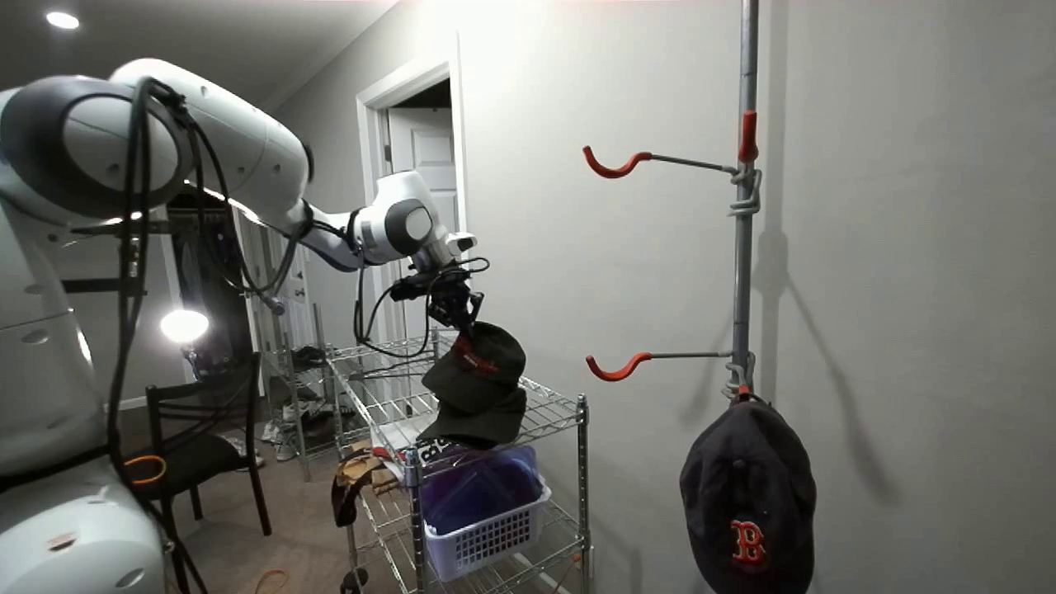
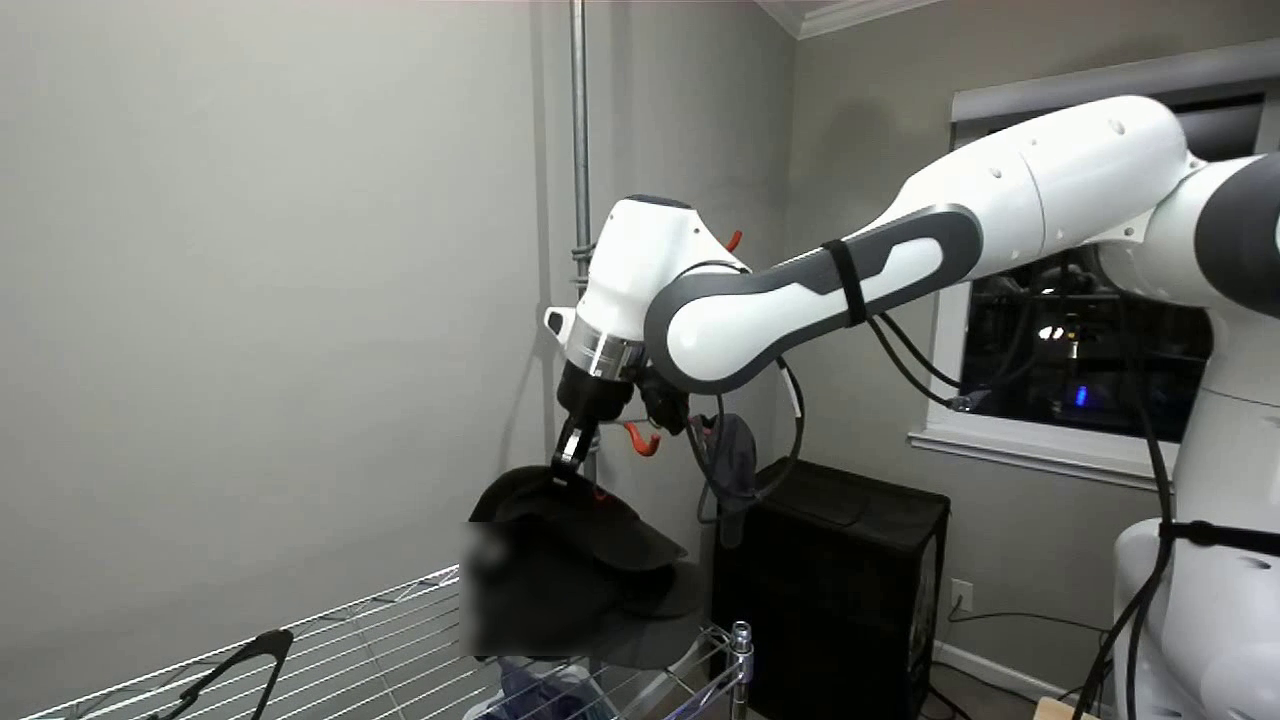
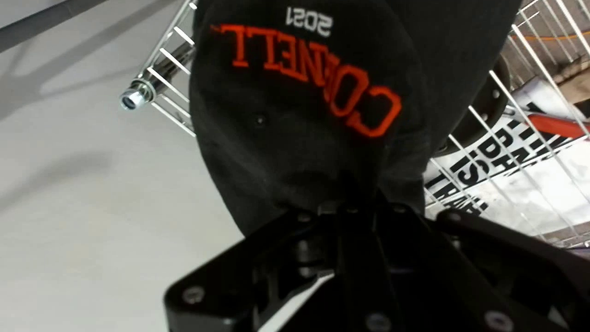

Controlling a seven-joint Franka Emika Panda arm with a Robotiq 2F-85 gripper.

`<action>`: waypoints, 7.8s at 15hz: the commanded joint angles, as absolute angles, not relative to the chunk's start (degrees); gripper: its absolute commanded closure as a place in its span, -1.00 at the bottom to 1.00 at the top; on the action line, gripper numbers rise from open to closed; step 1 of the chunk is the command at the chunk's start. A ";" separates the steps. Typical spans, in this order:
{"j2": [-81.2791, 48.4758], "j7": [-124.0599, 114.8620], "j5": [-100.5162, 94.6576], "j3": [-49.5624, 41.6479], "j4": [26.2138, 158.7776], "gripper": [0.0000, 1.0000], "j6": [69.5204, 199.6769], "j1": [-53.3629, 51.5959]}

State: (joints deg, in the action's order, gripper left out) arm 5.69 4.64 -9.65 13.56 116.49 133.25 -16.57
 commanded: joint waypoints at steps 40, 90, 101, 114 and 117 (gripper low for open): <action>34.93 1.33 -21.18 -0.89 117.74 0.96 141.05 9.79; 15.99 2.90 -45.08 -0.06 95.79 -0.33 133.49 5.41; 19.40 4.91 -37.26 -0.97 99.19 -1.00 134.28 2.89; 31.95 12.88 -21.71 2.77 118.31 -1.00 131.09 -4.70; 31.98 15.05 -17.77 4.82 121.01 -1.00 129.55 -9.42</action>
State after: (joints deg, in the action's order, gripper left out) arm 30.58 10.72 -21.97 3.43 117.81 131.53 -5.93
